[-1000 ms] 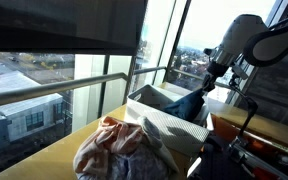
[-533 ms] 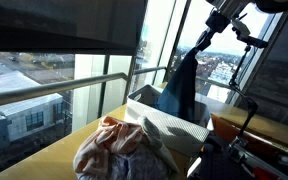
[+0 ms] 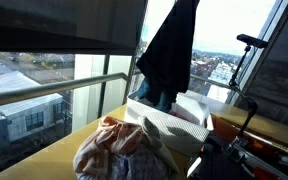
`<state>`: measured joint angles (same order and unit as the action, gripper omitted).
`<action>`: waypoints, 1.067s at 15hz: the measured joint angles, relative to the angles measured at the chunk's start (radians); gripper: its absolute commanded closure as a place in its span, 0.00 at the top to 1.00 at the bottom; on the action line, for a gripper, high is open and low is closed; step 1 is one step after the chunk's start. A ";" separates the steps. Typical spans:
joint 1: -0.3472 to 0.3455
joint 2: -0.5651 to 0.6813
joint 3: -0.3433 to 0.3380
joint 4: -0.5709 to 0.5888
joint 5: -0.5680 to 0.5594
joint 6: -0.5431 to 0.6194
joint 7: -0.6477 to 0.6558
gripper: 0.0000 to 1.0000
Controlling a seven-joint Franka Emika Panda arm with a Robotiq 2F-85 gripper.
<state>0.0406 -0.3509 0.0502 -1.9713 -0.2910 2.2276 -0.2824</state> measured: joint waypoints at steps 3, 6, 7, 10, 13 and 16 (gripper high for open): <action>0.040 0.001 0.090 0.119 -0.012 -0.104 0.044 0.01; 0.072 0.019 0.174 0.195 -0.043 -0.182 0.092 0.01; 0.079 0.027 0.192 0.199 -0.052 -0.193 0.102 0.01; 0.096 0.065 0.210 0.161 -0.060 -0.195 0.122 0.01; 0.116 0.099 0.210 0.071 -0.052 -0.186 0.138 0.01; 0.147 0.118 0.213 -0.042 -0.026 -0.165 0.159 0.01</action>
<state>0.1877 -0.2325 0.2630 -2.0132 -0.3174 2.0623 -0.1230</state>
